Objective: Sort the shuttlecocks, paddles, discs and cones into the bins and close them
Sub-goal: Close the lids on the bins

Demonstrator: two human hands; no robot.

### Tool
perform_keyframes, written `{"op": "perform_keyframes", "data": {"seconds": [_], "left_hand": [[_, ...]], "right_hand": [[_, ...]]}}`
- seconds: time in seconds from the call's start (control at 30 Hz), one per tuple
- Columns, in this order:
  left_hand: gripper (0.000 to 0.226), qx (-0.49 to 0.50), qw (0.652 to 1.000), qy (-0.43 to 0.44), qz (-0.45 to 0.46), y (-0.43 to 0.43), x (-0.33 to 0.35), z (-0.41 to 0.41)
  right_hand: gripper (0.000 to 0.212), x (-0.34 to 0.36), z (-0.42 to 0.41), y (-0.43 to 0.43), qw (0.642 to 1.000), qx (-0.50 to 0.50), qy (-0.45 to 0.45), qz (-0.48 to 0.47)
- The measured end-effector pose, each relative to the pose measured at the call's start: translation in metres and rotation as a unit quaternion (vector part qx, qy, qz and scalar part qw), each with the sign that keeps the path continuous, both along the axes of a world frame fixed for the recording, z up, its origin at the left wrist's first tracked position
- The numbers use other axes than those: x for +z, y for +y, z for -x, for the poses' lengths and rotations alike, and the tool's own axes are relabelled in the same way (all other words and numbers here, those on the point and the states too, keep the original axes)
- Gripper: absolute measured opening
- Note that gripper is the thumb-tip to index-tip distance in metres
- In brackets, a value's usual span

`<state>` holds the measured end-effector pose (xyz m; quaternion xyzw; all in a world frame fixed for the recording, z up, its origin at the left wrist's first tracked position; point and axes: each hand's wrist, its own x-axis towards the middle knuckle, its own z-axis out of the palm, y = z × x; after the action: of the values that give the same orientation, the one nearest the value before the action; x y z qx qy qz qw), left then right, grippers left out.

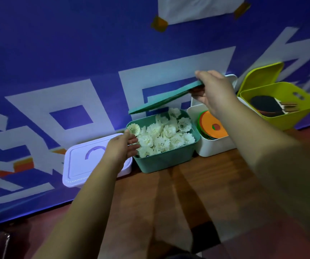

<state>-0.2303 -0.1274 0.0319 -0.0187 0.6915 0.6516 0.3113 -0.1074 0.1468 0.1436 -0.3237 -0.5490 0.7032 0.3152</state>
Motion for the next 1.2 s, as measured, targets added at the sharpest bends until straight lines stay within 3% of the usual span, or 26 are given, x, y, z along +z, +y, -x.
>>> {"op": "perform_keyframes", "data": {"seconds": [0.1,0.2,0.27,0.33,0.43,0.5,0.6,0.67,0.8,0.83,0.97,1.2], "left_hand": [[0.068,0.015,0.996,-0.058,-0.065,0.002,-0.003,0.007],[0.09,0.02,0.985,-0.104,-0.136,0.003,-0.004,0.011],[0.089,0.049,0.976,-0.12,-0.173,0.001,-0.005,0.013],[0.071,0.089,0.979,-0.089,-0.16,-0.001,-0.002,0.011],[0.022,0.157,0.982,-0.02,-0.106,-0.004,0.003,0.008],[0.008,0.15,0.987,0.011,-0.062,-0.005,0.0,0.006],[0.009,0.104,0.992,0.068,0.018,-0.001,-0.015,-0.001],[0.011,0.081,0.987,0.109,0.089,0.001,-0.029,-0.005],[0.061,0.038,0.943,0.194,0.266,0.001,-0.082,0.012],[0.065,0.035,0.931,0.199,0.303,0.003,-0.091,0.013],[0.041,0.025,0.902,0.202,0.38,0.023,-0.079,-0.01],[0.042,0.049,0.886,0.211,0.409,0.043,-0.085,-0.024]], "right_hand": [[0.005,-0.002,-0.023,-0.013,1.0,0.002,0.012,0.002],[0.012,-0.01,-0.039,-0.025,0.999,0.026,0.02,0.019],[0.021,-0.019,-0.045,-0.029,0.998,0.048,0.013,0.037],[0.037,-0.027,-0.048,-0.028,0.997,0.063,-0.004,0.048],[0.064,-0.042,-0.045,-0.016,0.994,0.087,-0.009,0.064],[0.07,-0.056,-0.04,-0.005,0.992,0.095,-0.049,0.062],[0.041,-0.081,-0.032,0.013,0.974,0.129,-0.179,-0.055],[0.043,-0.095,-0.029,0.024,0.95,0.159,-0.234,-0.13],[0.05,-0.122,-0.022,0.045,0.906,0.226,-0.297,-0.2],[0.05,-0.132,-0.02,0.05,0.894,0.238,-0.312,-0.214],[0.047,-0.16,-0.015,0.068,0.85,0.253,-0.36,-0.29],[0.049,-0.184,-0.004,0.083,0.808,0.259,-0.393,-0.355]]}}
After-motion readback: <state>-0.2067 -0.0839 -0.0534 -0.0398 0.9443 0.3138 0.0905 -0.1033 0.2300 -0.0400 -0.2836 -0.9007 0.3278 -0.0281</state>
